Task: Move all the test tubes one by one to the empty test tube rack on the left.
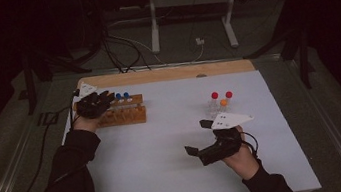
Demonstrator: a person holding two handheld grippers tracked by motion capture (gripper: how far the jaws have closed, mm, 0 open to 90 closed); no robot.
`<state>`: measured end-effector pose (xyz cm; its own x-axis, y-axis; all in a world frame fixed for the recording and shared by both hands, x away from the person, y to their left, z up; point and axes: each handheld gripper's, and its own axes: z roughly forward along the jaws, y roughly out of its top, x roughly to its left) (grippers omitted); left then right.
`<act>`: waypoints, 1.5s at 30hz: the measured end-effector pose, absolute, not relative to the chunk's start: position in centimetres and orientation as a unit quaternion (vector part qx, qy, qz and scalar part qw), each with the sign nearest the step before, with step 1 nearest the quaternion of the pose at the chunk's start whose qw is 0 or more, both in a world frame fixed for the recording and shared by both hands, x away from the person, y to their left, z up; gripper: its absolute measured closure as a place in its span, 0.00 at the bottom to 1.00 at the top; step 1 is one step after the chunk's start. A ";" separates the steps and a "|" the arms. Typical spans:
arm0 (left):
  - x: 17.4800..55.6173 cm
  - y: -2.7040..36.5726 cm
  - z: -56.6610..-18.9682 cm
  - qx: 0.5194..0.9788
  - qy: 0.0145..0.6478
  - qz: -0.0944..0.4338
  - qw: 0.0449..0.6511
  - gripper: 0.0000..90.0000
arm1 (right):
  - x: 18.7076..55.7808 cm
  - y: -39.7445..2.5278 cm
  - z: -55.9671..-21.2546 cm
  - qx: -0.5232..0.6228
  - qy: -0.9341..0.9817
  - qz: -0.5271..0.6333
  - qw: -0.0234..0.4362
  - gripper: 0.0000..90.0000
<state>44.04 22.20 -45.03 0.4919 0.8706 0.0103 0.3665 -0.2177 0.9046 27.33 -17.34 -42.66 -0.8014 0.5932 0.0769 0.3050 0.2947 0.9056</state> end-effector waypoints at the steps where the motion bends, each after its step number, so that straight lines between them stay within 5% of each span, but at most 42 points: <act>1: 44.0 22.2 -44.9 0.730 0.423 0.272 0.462 0.76 | 27.3 -17.4 -42.6 0.283 0.792 0.522 0.140 0.02; 19: 39.2 23.0 -40.5 0.727 0.384 0.236 0.518 0.30 | 27.6 -19.6 -40.8 0.296 0.774 0.535 0.167 0.02; 30: 35.2 21.5 -41.1 0.760 0.320 0.174 0.537 0.02 | 28.9 -22.9 -39.6 0.329 0.750 0.529 0.220 0.02; 45: 31.1 18.4 -44.0 0.786 0.257 0.134 0.547 0.02 | 32.0 -25.8 -42.2 0.374 0.753 0.477 0.255 0.04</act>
<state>31.11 18.43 -43.98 0.8315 0.5510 -0.0704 0.2576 -0.2702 0.9277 32.01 -25.82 -42.23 -0.5901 0.8069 -0.0268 0.3201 0.2643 0.9098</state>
